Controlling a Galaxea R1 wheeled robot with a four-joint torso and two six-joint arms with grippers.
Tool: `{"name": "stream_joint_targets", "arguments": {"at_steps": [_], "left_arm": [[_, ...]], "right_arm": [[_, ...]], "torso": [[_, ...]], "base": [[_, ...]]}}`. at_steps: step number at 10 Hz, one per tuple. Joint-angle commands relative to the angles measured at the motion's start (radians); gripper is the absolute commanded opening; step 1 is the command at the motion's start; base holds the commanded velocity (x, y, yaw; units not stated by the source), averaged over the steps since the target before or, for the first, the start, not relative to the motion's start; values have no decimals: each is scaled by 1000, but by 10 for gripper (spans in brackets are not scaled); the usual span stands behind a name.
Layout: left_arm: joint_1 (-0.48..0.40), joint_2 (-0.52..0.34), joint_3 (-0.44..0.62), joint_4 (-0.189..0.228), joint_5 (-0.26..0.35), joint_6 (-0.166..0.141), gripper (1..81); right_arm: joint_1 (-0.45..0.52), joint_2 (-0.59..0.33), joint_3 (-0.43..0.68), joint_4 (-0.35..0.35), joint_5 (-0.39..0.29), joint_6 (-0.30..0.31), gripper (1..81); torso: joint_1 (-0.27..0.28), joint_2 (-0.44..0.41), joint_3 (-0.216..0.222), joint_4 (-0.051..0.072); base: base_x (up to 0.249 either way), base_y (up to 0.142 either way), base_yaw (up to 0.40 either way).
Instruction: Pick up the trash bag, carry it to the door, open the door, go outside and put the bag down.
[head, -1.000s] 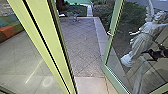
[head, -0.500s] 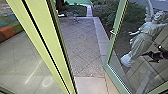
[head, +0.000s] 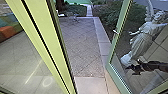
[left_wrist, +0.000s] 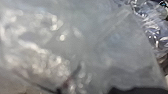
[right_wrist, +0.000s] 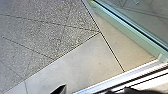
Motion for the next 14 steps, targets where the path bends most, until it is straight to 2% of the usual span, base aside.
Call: {"name": "stream_joint_targets", "arguments": {"at_steps": [1,2,4,6,9,10,14], "left_arm": [[-7,-11,15,0,94,0,10],[-9,-9,15,0,92,1,10],[-15,-9,15,2,91,1,10],[-20,-4,15,9,91,1,10],[-20,-3,11,16,89,1,10],[-23,-1,11,16,89,3,10],[-23,0,9,29,89,3,10]], "right_arm": [[-42,-65,220,-7,-42,10,811],[-129,-63,248,-18,-19,10,811],[-321,-50,300,-65,99,9,811],[-509,-22,300,-113,198,9,811],[-712,33,286,-170,338,2,811],[-755,53,274,-184,358,2,811],[-884,167,178,-219,390,1,811]], "torso": [[0,0,0,0],[0,0,0,0],[0,0,0,0],[0,0,0,0],[0,0,0,0],[0,0,71,0],[0,0,176,0]], "base": [[0,0,0],[0,0,0],[0,0,0],[0,0,0],[0,0,0],[0,0,0],[0,0,0]]}}
